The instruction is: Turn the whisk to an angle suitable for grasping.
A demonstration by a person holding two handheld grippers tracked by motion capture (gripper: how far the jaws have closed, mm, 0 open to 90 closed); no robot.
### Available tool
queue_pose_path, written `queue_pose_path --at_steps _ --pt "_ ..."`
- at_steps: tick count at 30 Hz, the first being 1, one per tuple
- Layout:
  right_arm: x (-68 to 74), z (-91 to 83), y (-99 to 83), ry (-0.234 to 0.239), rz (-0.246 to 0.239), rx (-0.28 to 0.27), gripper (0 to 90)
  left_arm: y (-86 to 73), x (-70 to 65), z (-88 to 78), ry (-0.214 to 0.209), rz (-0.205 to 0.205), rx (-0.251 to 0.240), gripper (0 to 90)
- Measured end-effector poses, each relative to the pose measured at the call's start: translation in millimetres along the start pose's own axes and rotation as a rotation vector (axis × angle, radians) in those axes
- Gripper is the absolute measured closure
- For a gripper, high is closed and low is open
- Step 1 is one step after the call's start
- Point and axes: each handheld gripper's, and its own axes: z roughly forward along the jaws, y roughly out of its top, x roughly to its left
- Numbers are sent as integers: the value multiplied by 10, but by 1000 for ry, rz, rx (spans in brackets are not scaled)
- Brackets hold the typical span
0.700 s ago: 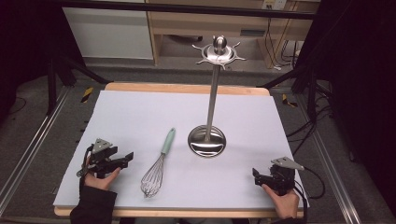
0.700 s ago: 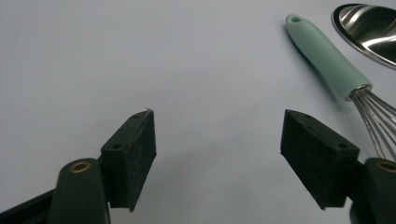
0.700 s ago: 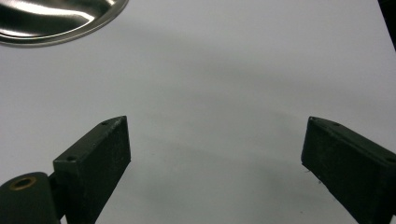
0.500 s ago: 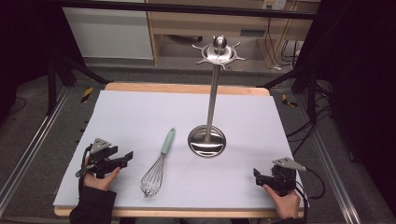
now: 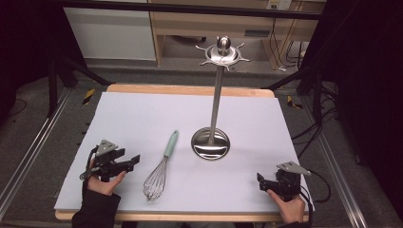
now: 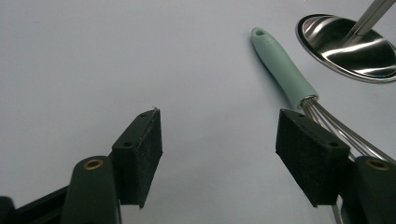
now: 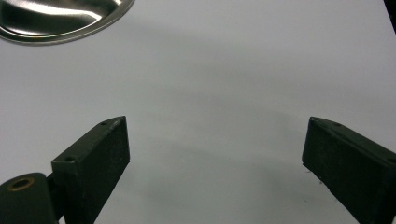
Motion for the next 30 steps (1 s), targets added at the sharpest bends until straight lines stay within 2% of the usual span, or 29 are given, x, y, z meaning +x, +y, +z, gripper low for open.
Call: queue_pose_path --at_steps 3,13,15,25,30 --pt "-5 -4 -3 1 1 0 79 51 -53 -10 -18 5 -5 310" --pt "-23 -3 7 -13 3 -6 79 215 -177 -26 -39 32 -4 309" --pt "-16 1 10 -13 3 -1 81 246 -218 -20 -43 49 1 306" --pt "-25 -14 22 -13 11 -7 82 368 -286 -6 -50 66 -4 299" --pt "-28 -26 24 -18 12 -6 82 452 -341 0 -53 87 14 295"
